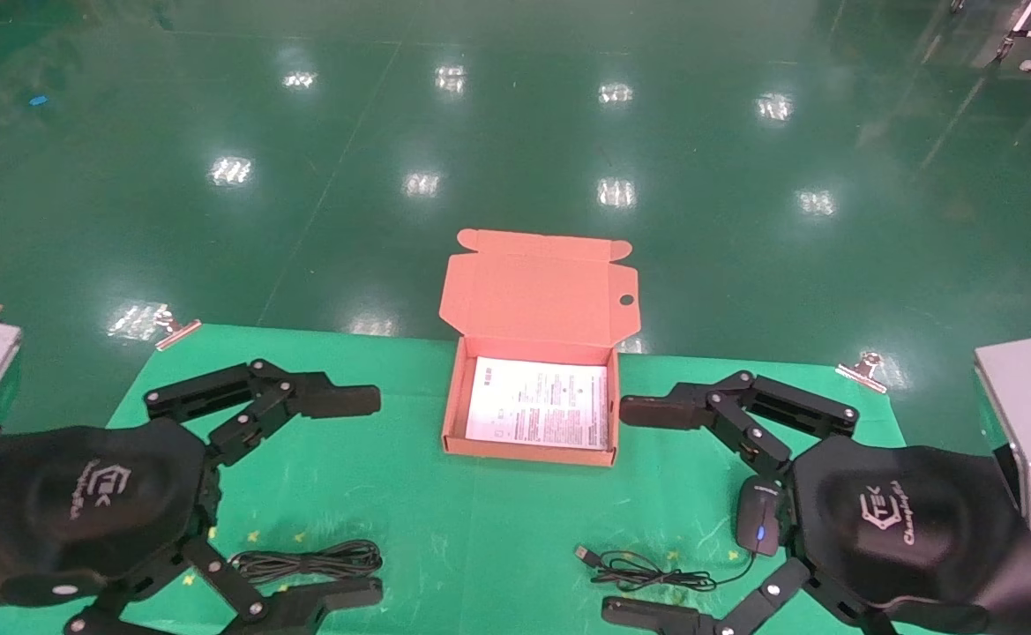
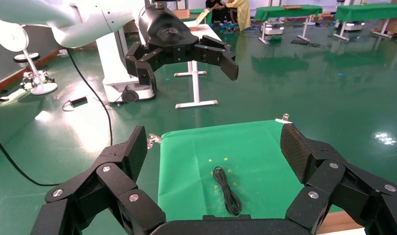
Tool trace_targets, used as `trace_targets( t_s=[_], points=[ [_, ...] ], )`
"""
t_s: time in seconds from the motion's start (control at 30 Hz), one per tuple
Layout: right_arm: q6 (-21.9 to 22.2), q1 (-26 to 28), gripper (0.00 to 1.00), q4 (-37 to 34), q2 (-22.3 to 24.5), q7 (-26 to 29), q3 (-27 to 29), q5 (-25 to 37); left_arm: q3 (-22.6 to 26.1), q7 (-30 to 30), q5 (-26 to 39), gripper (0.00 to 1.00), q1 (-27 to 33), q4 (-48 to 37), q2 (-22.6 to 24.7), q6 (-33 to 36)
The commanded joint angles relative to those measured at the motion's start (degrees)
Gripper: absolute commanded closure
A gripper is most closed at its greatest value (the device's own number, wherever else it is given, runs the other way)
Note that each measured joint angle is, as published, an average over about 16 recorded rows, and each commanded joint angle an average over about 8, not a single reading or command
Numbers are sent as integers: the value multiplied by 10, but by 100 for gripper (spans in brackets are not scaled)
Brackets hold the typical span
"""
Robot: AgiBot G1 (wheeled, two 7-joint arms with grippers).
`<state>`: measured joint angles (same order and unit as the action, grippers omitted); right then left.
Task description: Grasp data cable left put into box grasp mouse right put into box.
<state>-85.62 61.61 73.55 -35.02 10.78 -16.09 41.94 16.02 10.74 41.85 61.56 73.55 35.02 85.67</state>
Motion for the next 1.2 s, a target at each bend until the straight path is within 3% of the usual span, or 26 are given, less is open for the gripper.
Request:
trace_targets(
  t_s=[0.03, 1.2],
  points=[
    [0, 0, 0, 0, 0, 0, 0, 0, 0, 0, 0, 0, 0, 0, 0, 0],
    [1, 2, 0, -1, 1, -1, 0, 2, 1, 3, 6, 0, 8, 0, 0, -4]
  ],
)
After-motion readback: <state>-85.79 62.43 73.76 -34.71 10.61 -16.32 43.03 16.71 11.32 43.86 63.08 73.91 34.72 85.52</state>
